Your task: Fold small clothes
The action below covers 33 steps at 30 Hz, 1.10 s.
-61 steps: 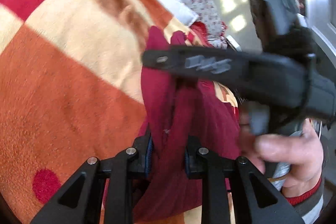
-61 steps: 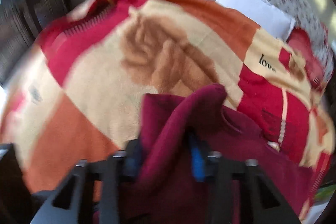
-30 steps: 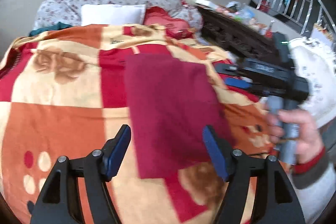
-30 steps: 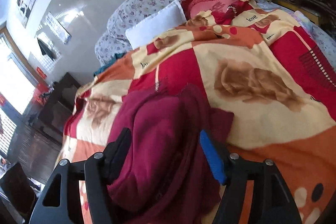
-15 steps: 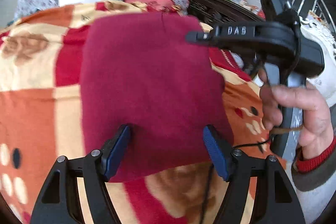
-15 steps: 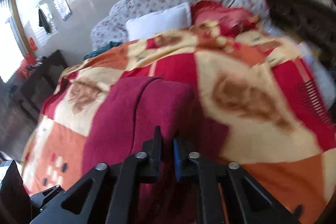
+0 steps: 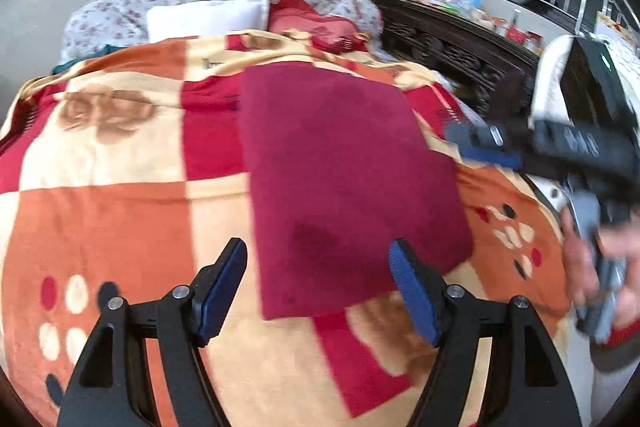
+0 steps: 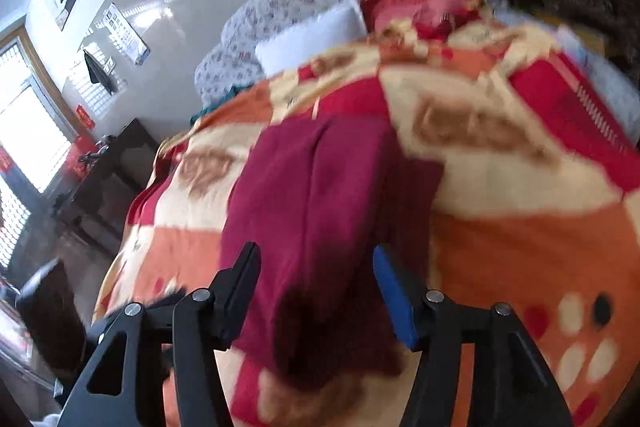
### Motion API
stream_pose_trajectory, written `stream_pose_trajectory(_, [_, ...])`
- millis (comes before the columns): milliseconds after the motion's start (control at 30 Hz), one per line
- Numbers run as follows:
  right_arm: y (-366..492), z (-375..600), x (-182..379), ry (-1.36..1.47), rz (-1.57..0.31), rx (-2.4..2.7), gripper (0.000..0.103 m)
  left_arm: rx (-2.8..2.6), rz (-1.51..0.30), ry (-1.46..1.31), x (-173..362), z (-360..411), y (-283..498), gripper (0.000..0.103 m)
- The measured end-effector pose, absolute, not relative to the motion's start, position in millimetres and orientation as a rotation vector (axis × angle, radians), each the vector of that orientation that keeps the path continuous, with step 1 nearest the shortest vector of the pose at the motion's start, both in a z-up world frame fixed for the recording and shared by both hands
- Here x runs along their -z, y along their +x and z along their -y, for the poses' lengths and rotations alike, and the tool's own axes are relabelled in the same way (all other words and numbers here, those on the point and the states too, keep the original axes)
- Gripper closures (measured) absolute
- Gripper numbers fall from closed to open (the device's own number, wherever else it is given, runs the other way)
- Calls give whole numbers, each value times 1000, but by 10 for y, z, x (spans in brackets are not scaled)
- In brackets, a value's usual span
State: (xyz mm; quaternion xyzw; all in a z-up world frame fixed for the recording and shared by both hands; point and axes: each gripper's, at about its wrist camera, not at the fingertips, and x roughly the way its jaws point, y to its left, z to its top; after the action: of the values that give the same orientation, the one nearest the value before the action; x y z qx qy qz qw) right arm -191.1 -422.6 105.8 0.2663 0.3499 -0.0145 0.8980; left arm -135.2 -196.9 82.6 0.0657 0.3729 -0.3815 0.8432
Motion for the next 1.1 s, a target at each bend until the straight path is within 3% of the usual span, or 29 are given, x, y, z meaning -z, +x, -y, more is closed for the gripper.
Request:
stream_pose_trajectory(33, [-1889, 4169, -991, 579, -742, -3, 39, 789, -796, 139, -807, 1961, -1339, 30])
stream_pose_trajectory(100, [-1836, 4021, -924, 539, -757, -12, 58, 774, -805, 138, -759, 1963, -1332, 30])
stream_pose_trajectory(133, [-1824, 3957, -919, 454, -772, 53, 90, 767, -816, 149, -721, 1985, -1339, 30])
stream_pose_trajectory(400, [-1865, 3990, -498, 346, -848, 228, 89, 707, -887, 153, -460, 2042, -1245, 30])
stream_pose_trajectory(500, [-1947, 3989, -636, 354, -824, 218, 81, 705, -875, 142, -477, 1997, -1269, 30])
stream_pose_trajectory(567, [-2043, 3968, -738, 366, -815, 223, 62, 693, -855, 159, -523, 1989, -1288, 30])
stream_pose_trajectory(667, [-2118, 3889, -969, 333, -770, 244, 58, 678, -822, 163, -616, 1974, -1299, 30])
stream_pose_trajectory(900, [-1973, 3618, -1208, 239, -699, 200, 59, 659, -778, 170, -751, 2063, -1180, 30])
stream_pose_trajectory(967, [-1886, 3643, -1141, 223, -709, 225, 71, 646, -771, 176, -740, 2110, -1108, 30])
stream_pose_trajectory(1100, [-1778, 3856, -905, 257, -751, 280, 72, 649, -789, 185, -648, 2236, -964, 27])
